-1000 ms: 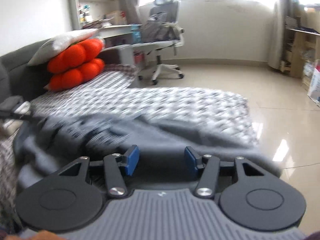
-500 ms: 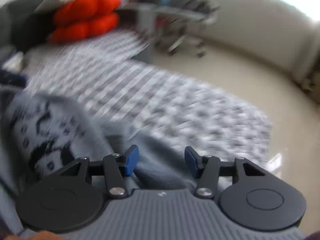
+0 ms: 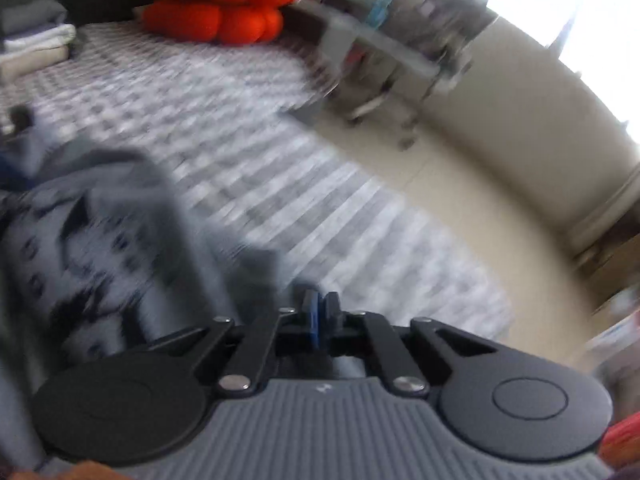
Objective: Fold clothes
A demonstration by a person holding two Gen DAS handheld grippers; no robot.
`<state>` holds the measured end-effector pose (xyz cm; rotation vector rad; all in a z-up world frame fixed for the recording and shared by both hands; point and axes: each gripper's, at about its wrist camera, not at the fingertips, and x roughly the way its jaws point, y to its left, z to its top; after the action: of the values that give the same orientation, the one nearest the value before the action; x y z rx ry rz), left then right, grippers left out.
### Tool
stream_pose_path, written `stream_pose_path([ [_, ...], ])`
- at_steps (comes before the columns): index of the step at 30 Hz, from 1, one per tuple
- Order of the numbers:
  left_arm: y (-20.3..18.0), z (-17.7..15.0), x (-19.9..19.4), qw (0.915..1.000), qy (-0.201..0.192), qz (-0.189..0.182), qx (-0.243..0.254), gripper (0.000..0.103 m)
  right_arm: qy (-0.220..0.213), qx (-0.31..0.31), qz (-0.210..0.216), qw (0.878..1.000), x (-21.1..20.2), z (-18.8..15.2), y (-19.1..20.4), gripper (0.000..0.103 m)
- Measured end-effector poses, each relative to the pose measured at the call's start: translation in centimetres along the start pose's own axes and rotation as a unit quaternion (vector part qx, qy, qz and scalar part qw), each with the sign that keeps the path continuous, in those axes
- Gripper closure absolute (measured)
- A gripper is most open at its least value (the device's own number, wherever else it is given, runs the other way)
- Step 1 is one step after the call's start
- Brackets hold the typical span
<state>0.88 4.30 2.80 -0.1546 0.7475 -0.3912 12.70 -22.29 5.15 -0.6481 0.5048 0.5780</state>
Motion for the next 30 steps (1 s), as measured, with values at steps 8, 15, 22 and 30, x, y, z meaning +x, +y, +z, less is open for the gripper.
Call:
stream_pose_path([
  [8, -0.4, 1.8, -2.3, 0.9994, -0.029, -0.017, 0.007, 0.088, -0.075, 0.050, -0.049, 0.995, -1.0, 2.4, -3.1, 0.102],
  [15, 5.4, 5.4, -0.6, 0.9935, -0.018, 0.016, -0.111, 0.054, -0.008, 0.068, -0.005, 0.998, 2.1, 1.2, -2.6, 0.086],
  [22, 5.9, 6.9, 4.2, 0.9926, 0.035, 0.025, -0.113, 0.037, -0.022, 0.010, 0.016, 1.000, 2.9, 1.9, -0.1, 0.028],
  [30, 2.7, 3.9, 4.5, 0.9956, 0.013, 0.066, -0.064, 0.091, 0.073, 0.046, 0.083, 0.993, 7.2, 1.6, -1.3, 0.084],
])
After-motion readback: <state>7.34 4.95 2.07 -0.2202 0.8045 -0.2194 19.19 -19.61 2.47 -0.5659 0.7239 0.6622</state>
